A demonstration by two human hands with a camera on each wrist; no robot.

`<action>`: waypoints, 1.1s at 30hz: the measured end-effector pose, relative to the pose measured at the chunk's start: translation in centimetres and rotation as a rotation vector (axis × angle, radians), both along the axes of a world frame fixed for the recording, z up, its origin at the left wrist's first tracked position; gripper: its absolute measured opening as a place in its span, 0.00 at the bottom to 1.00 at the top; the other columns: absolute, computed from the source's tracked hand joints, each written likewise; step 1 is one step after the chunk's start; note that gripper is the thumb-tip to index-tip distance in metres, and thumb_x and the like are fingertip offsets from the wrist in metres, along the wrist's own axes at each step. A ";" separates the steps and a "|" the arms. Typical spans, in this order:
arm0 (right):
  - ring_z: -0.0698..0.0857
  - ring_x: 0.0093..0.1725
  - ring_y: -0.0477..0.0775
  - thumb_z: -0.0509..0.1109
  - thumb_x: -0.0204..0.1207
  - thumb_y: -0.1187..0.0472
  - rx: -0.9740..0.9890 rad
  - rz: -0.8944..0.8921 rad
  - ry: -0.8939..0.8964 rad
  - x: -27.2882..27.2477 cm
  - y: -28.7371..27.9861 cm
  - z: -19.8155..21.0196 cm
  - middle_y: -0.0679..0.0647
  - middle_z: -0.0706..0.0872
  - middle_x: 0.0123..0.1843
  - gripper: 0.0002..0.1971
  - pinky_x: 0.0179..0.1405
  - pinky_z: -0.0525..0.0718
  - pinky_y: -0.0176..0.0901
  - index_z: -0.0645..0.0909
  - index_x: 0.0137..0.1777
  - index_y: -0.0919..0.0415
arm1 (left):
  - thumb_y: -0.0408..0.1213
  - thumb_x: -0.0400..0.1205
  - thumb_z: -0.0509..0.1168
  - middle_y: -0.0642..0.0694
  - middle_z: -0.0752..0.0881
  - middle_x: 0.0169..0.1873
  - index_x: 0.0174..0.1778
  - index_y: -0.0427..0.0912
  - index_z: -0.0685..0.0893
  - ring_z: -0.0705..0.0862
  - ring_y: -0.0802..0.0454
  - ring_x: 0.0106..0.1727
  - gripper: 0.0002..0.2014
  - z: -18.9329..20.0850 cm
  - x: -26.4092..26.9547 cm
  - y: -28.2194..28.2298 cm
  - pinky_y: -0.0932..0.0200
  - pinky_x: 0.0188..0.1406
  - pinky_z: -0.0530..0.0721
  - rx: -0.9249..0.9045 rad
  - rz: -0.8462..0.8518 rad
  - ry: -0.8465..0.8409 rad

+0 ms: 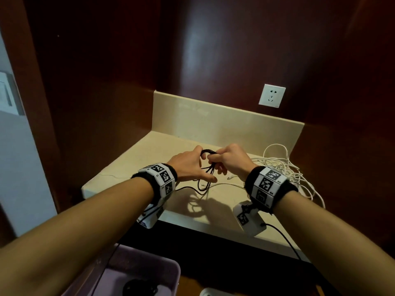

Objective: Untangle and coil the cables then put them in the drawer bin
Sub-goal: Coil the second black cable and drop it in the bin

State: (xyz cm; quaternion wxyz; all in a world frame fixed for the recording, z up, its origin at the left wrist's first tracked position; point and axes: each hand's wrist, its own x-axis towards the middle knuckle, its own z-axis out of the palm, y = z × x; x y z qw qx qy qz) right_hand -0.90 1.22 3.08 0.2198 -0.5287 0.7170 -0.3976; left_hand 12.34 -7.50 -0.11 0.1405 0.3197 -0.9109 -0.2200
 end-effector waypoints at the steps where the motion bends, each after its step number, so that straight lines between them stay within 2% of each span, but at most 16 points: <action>1: 0.76 0.23 0.49 0.73 0.77 0.62 -0.008 0.004 -0.031 0.0 0.0 -0.1 0.58 0.81 0.26 0.11 0.22 0.74 0.38 0.88 0.39 0.72 | 0.62 0.66 0.76 0.52 0.81 0.53 0.59 0.49 0.68 0.83 0.49 0.52 0.35 -0.1 -0.1 0.0 0.48 0.53 0.83 0.014 0.007 0.018; 3: 0.76 0.23 0.49 0.73 0.77 0.62 -0.026 0.013 -0.081 0.0 0.1 -0.2 0.58 0.80 0.25 0.12 0.22 0.73 0.38 0.88 0.38 0.72 | 0.55 0.67 0.77 0.51 0.82 0.57 0.63 0.48 0.70 0.82 0.48 0.54 0.34 -0.3 -0.5 -0.2 0.47 0.55 0.83 0.048 0.013 0.063; 5: 0.76 0.24 0.50 0.73 0.78 0.63 -0.041 0.023 -0.122 -0.1 0.2 -0.3 0.58 0.81 0.26 0.13 0.22 0.73 0.38 0.87 0.41 0.76 | 0.49 0.67 0.78 0.51 0.85 0.56 0.66 0.51 0.73 0.83 0.48 0.56 0.33 -0.5 -0.8 -0.3 0.45 0.58 0.83 0.116 -0.003 0.135; 6: 0.76 0.24 0.50 0.72 0.78 0.63 -0.048 0.030 -0.139 -0.2 0.2 -0.3 0.59 0.81 0.26 0.14 0.22 0.73 0.38 0.87 0.42 0.77 | 0.47 0.65 0.78 0.51 0.87 0.54 0.64 0.54 0.76 0.84 0.48 0.55 0.31 -0.6 -0.9 -0.4 0.44 0.58 0.83 0.163 -0.025 0.186; 8: 0.76 0.24 0.50 0.72 0.79 0.62 -0.056 0.043 -0.158 -0.3 0.3 -0.3 0.58 0.82 0.26 0.15 0.23 0.74 0.39 0.86 0.43 0.79 | 0.41 0.63 0.78 0.52 0.89 0.47 0.52 0.61 0.82 0.87 0.49 0.52 0.23 -0.7 -1.0 -0.5 0.43 0.58 0.84 0.259 -0.087 0.278; 10: 0.77 0.24 0.50 0.72 0.79 0.61 -0.062 0.050 -0.165 -0.3 0.5 -0.2 0.56 0.81 0.25 0.16 0.24 0.74 0.39 0.86 0.43 0.79 | 0.35 0.64 0.77 0.51 0.91 0.43 0.44 0.57 0.86 0.87 0.49 0.48 0.16 -0.5 -1.0 -0.5 0.42 0.58 0.84 0.316 -0.137 0.318; 12: 0.76 0.25 0.51 0.71 0.80 0.62 -0.067 0.055 -0.169 -0.4 0.5 -0.2 0.56 0.81 0.25 0.14 0.24 0.73 0.40 0.86 0.42 0.77 | 0.29 0.67 0.76 0.44 0.91 0.43 0.42 0.48 0.89 0.87 0.47 0.44 0.12 -0.4 -1.1 -0.5 0.44 0.54 0.86 0.351 -0.150 0.340; 14: 0.76 0.25 0.51 0.70 0.80 0.64 -0.065 0.056 -0.162 -0.7 0.6 -0.1 0.55 0.81 0.25 0.12 0.24 0.73 0.40 0.87 0.40 0.72 | 0.28 0.69 0.75 0.36 0.90 0.42 0.43 0.37 0.88 0.86 0.44 0.37 0.08 -0.5 -1.3 -0.5 0.44 0.47 0.86 0.388 -0.148 0.347; 16: 0.76 0.26 0.52 0.69 0.80 0.65 -0.058 0.053 -0.139 -1.0 0.6 -0.1 0.55 0.81 0.24 0.11 0.23 0.73 0.40 0.87 0.39 0.70 | 0.29 0.69 0.74 0.33 0.88 0.36 0.40 0.34 0.87 0.83 0.44 0.32 0.06 -0.6 -1.5 -0.5 0.45 0.40 0.82 0.396 -0.125 0.326; 18: 0.76 0.26 0.52 0.69 0.80 0.65 -0.047 0.052 -0.113 -1.3 0.7 -0.1 0.55 0.81 0.24 0.11 0.24 0.72 0.40 0.87 0.40 0.70 | 0.30 0.70 0.74 0.35 0.85 0.31 0.36 0.35 0.86 0.80 0.45 0.30 0.04 -0.6 -1.6 -0.4 0.50 0.38 0.78 0.396 -0.114 0.293; 21: 0.77 0.25 0.52 0.69 0.80 0.65 -0.043 0.045 -0.082 -1.6 0.8 -0.2 0.55 0.81 0.24 0.10 0.24 0.72 0.40 0.87 0.42 0.73 | 0.29 0.71 0.72 0.37 0.83 0.29 0.33 0.40 0.84 0.79 0.45 0.29 0.03 -0.3 -1.8 -0.1 0.51 0.38 0.78 0.397 -0.109 0.252; 24: 0.77 0.25 0.51 0.69 0.80 0.66 -0.045 0.042 -0.067 -1.7 0.8 -0.1 0.53 0.82 0.23 0.10 0.23 0.72 0.39 0.87 0.42 0.71 | 0.25 0.75 0.65 0.41 0.77 0.26 0.43 0.38 0.80 0.75 0.48 0.25 0.05 0.0 -1.8 0.4 0.56 0.27 0.80 0.426 -0.105 0.238; 26: 0.78 0.26 0.51 0.69 0.80 0.65 -0.043 0.038 -0.049 -1.9 0.9 0.0 0.53 0.82 0.24 0.09 0.23 0.72 0.39 0.88 0.42 0.70 | 0.25 0.78 0.63 0.44 0.73 0.25 0.49 0.40 0.77 0.71 0.51 0.22 0.08 0.2 -1.9 0.8 0.60 0.20 0.73 0.406 -0.098 0.227; 29: 0.78 0.29 0.54 0.71 0.79 0.61 -0.015 0.036 -0.003 -2.2 1.1 0.2 0.55 0.83 0.26 0.11 0.24 0.73 0.42 0.87 0.45 0.71 | 0.27 0.81 0.62 0.45 0.73 0.27 0.61 0.42 0.72 0.69 0.52 0.23 0.14 0.2 -2.1 1.0 0.63 0.18 0.67 0.354 -0.080 0.205; 33: 0.79 0.26 0.50 0.68 0.81 0.61 0.061 0.066 -0.028 -2.3 1.7 0.5 0.57 0.83 0.29 0.11 0.21 0.72 0.41 0.84 0.49 0.72 | 0.29 0.82 0.62 0.47 0.76 0.32 0.72 0.42 0.68 0.73 0.53 0.26 0.22 0.2 -2.2 1.1 0.62 0.22 0.71 0.244 -0.095 0.116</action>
